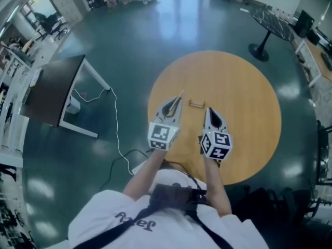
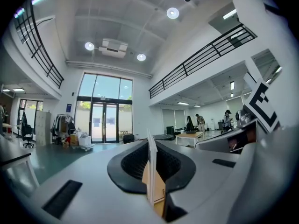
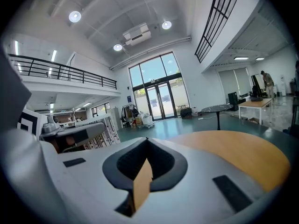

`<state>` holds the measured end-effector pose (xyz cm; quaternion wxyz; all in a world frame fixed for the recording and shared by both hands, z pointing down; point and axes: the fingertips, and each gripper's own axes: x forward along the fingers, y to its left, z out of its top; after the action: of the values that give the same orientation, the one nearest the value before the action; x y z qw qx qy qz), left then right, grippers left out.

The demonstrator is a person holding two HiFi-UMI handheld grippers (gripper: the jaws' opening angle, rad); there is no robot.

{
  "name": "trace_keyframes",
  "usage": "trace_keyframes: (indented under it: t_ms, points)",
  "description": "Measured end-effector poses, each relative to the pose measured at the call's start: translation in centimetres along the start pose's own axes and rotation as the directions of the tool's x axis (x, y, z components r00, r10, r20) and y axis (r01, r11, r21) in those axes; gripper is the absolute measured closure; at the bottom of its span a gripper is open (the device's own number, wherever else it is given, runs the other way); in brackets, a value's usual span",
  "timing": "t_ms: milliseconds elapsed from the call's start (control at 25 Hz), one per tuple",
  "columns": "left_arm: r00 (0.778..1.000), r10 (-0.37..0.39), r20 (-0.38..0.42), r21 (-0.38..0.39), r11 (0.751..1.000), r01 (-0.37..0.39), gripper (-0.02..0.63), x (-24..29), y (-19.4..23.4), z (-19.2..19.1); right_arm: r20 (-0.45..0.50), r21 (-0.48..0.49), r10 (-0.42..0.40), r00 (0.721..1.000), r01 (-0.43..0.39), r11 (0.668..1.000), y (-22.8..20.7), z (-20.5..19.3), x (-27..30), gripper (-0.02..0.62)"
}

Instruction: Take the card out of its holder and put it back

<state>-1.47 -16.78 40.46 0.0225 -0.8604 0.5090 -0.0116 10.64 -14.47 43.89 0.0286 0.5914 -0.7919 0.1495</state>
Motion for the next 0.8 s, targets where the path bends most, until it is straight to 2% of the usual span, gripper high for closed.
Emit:
trace_keyframes:
  t_ms: [440, 800]
  points:
    - [0.993, 0.000, -0.115, 0.015, 1.000, 0.002, 0.578, 2.0, 2.9, -4.9, -0.109, 0.084, -0.036, 0.993, 0.045, 0.995, -2.4, -4.1, 3.3, 0.577]
    - [0.977, -0.085, -0.197, 0.016, 0.996, 0.090, 0.578, 4.5, 6.1, -8.7, -0.169, 0.142, -0.093, 0.981, 0.118, 0.983, -5.3, -6.2, 4.7, 0.577]
